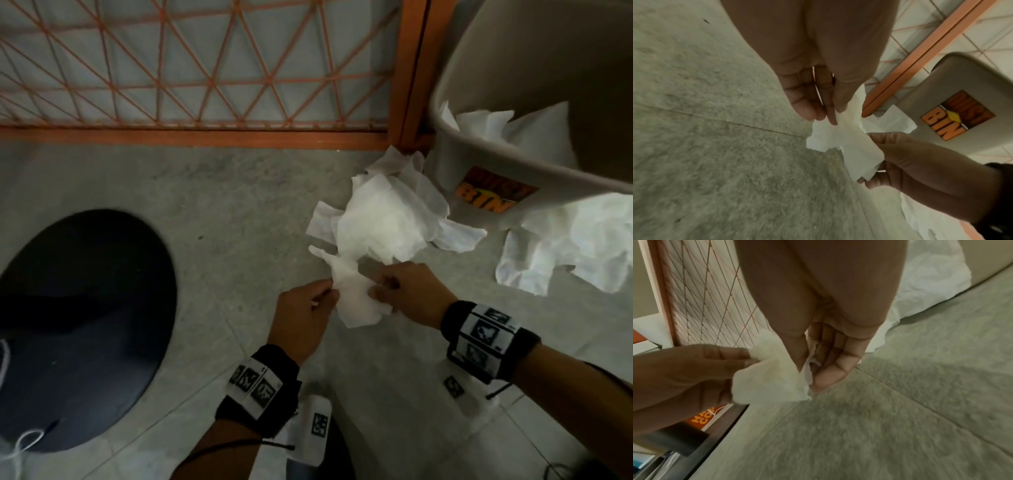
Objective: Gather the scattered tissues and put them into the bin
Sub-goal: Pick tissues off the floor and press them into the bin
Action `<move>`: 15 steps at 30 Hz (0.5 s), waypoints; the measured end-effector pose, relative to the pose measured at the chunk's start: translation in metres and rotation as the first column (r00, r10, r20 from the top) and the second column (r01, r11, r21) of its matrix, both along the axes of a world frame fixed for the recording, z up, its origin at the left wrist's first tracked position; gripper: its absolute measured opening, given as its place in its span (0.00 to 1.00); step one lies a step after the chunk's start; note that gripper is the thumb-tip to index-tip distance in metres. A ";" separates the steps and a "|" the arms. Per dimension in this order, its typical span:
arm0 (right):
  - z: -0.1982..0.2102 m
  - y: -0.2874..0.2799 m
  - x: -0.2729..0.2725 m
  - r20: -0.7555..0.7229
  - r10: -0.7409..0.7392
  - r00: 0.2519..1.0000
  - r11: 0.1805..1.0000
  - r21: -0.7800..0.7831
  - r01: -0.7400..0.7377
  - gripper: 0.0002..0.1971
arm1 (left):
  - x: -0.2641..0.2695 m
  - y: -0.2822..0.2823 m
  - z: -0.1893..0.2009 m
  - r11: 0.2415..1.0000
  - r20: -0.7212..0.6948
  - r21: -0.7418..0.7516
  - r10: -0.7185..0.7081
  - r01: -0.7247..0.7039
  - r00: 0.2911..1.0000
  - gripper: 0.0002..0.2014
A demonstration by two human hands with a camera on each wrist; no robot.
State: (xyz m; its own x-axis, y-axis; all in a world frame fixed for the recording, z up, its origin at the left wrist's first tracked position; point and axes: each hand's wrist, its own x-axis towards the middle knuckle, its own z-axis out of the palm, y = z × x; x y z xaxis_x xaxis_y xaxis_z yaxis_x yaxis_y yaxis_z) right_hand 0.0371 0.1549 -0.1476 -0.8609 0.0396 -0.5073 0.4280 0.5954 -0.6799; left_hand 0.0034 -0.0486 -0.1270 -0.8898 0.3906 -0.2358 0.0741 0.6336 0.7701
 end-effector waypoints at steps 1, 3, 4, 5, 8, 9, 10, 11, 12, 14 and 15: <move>0.004 0.003 -0.002 -0.023 -0.004 1.000 1.000 0.003 0.004 0.09 | 0.000 -0.003 0.003 1.000 0.012 0.016 0.016 -0.017 1.000 0.09; 0.012 0.011 -0.003 -0.065 -0.018 0.998 1.000 0.001 0.018 0.07 | -0.002 -0.011 0.007 0.999 0.025 0.011 0.032 -0.032 0.999 0.12; 0.016 0.015 -0.002 -0.085 -0.035 0.996 0.999 -0.010 0.034 0.06 | -0.002 -0.015 0.009 0.999 0.019 -0.010 0.031 -0.031 0.999 0.12; 0.021 0.020 -0.001 -0.105 -0.056 0.993 0.998 -0.014 0.055 0.03 | -0.004 -0.018 0.013 0.999 0.009 -0.026 0.032 -0.032 0.999 0.11; 0.043 0.034 0.007 -0.158 -0.127 0.979 0.992 -0.025 0.124 0.08 | -0.008 -0.022 0.030 0.999 -0.018 -0.003 0.037 -0.038 0.999 0.11; 0.051 0.038 0.010 -0.156 -0.171 0.973 0.985 -0.059 0.163 0.10 | -0.011 -0.021 0.038 0.999 -0.028 0.019 0.031 -0.030 0.999 0.14; 0.060 0.041 0.013 -0.153 -0.210 0.965 0.976 -0.096 0.197 0.12 | -0.013 -0.019 0.046 0.999 -0.038 0.042 0.024 -0.022 0.999 0.16; 0.070 0.043 0.017 -0.156 -0.244 0.957 0.966 -0.126 0.225 0.13 | -0.016 -0.015 0.056 0.998 -0.051 0.068 0.014 -0.011 0.999 0.17; 0.079 0.045 0.021 -0.161 -0.272 0.949 0.957 -0.147 0.250 0.14 | -0.018 -0.010 0.066 0.996 -0.072 0.094 0.000 0.006 0.997 0.16; 0.101 0.048 0.030 -0.159 -0.333 0.930 0.935 -0.186 0.303 0.13 | -0.023 0.005 0.089 0.985 -0.109 0.163 -0.031 0.049 0.994 0.13; 0.112 0.050 0.036 -0.148 -0.358 0.922 0.922 -0.209 0.324 0.12 | -0.025 0.015 0.102 0.977 -0.108 0.204 -0.041 0.063 0.993 0.12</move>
